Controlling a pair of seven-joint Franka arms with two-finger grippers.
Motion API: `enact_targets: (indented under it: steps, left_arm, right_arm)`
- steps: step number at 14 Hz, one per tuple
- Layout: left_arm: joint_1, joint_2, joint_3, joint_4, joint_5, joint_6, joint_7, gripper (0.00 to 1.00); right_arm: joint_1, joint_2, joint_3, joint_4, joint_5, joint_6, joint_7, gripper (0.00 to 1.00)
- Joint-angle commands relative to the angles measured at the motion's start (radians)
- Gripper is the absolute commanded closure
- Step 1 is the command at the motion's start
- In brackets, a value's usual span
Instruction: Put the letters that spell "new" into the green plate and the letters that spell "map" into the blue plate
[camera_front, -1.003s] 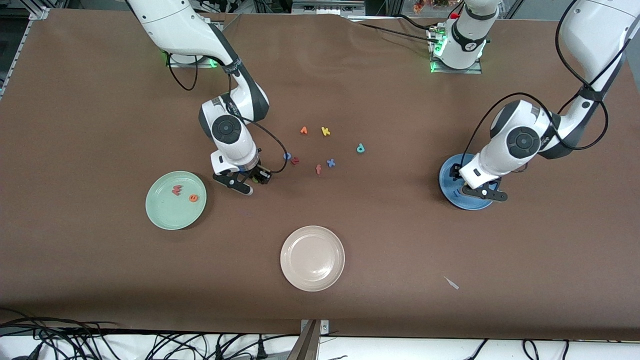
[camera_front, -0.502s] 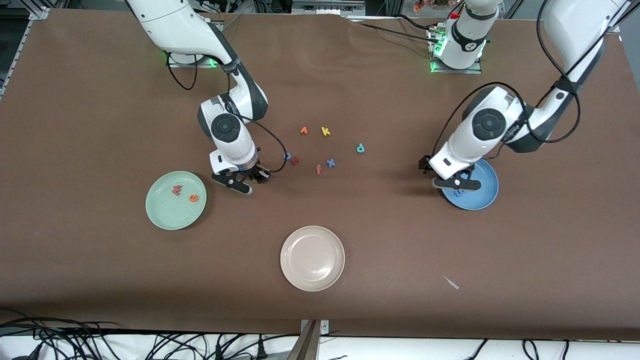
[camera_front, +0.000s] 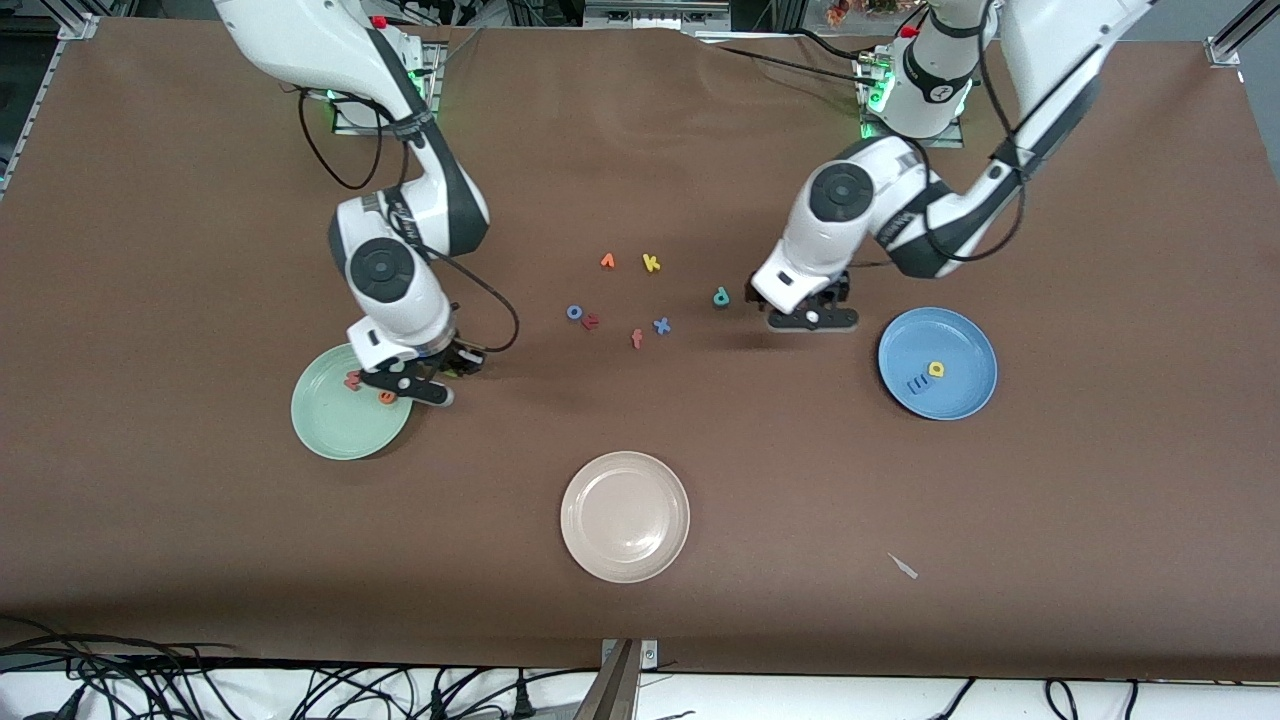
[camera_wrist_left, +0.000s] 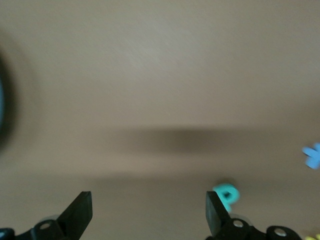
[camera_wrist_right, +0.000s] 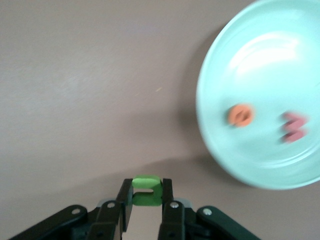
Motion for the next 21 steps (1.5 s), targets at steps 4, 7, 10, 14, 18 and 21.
enact_targets:
  steps: [4,7,10,14,18,21]
  left_arm:
    - [-0.166,0.059,0.066,0.026,0.050,0.037,-0.237,0.00]
    - [-0.292,0.094,0.156,0.071,0.082,0.037,-0.334,0.00]
    - [-0.363,0.114,0.204,0.095,0.085,0.039,-0.371,0.00]
    - [-0.369,0.164,0.204,0.134,0.088,0.039,-0.368,0.06]
    - [-0.357,0.198,0.204,0.138,0.157,0.045,-0.369,0.19]
    - [-0.354,0.217,0.212,0.137,0.159,0.062,-0.365,0.34]
  right_arm:
    - [0.003,-0.029,-0.132,-0.032,-0.004,-0.036,-0.311,0.81]
    - [0.002,-0.029,-0.135,-0.027,0.011,-0.036,-0.307,0.13]
    - [-0.006,-0.029,-0.140,-0.015,0.021,-0.039,-0.307,0.01]
    - [-0.006,-0.062,-0.143,0.032,0.022,-0.097,-0.312,0.01]
    - [-0.006,-0.076,-0.152,0.259,0.062,-0.385,-0.340,0.01]
    - [-0.006,-0.088,-0.196,0.397,0.063,-0.554,-0.449,0.01]
